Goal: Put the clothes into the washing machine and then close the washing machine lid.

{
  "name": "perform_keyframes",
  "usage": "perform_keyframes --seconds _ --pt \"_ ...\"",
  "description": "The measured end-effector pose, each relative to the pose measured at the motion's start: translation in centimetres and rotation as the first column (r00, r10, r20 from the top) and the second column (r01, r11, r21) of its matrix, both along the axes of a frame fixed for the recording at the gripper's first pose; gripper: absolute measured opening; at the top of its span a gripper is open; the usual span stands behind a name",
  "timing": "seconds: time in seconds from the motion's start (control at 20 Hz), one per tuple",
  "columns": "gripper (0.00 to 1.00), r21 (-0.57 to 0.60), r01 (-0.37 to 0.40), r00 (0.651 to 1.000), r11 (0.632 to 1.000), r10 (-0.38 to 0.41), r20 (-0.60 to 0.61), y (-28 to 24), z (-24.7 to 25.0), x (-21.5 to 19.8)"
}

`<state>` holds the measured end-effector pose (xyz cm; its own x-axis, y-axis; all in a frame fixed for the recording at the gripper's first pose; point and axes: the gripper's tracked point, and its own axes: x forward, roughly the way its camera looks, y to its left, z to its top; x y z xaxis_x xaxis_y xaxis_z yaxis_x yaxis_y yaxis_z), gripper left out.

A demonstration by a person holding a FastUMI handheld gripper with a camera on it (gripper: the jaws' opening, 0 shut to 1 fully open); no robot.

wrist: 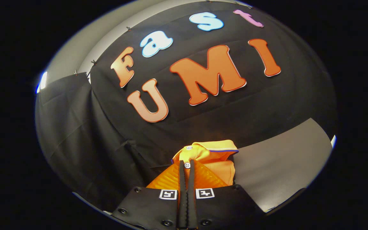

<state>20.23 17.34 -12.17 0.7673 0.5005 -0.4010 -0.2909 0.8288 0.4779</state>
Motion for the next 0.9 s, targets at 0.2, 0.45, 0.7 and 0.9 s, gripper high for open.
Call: perform_keyframes --seconds 0.2,0.45,0.7,0.9 --pt "0.08 0.017 -0.109 0.994 0.994 0.110 -0.021 6.3 -1.8 -1.0" --pt "0.08 0.015 -0.182 0.978 0.983 0.183 -0.102 11.7 -7.1 -1.7" --pt "0.08 -0.039 -0.200 0.961 0.979 0.188 -0.202 14.4 -14.6 -1.4" --pt "0.08 -0.089 -0.208 0.947 0.974 0.177 -0.269 15.8 -20.6 -1.0"
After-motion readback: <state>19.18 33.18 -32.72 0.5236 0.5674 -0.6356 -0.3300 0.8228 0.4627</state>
